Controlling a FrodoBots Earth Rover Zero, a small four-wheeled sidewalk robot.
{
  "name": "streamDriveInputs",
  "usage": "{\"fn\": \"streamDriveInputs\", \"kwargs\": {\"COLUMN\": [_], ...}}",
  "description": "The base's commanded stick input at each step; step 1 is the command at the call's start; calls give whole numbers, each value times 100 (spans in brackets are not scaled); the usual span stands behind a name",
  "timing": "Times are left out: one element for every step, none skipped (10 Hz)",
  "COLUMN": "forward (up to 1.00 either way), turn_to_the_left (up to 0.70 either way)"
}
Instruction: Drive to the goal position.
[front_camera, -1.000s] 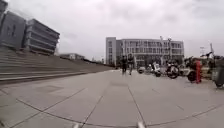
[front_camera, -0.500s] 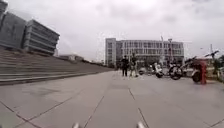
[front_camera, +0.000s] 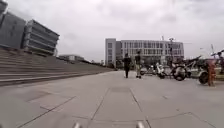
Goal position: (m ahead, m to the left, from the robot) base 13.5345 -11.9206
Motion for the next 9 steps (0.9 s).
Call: {"fn": "streamDriveInputs", "kwargs": {"forward": [70,70,70,70,70,70,70,70,70], "turn_to_the_left": [0,0,0,0,0,0,0,0,0]}}
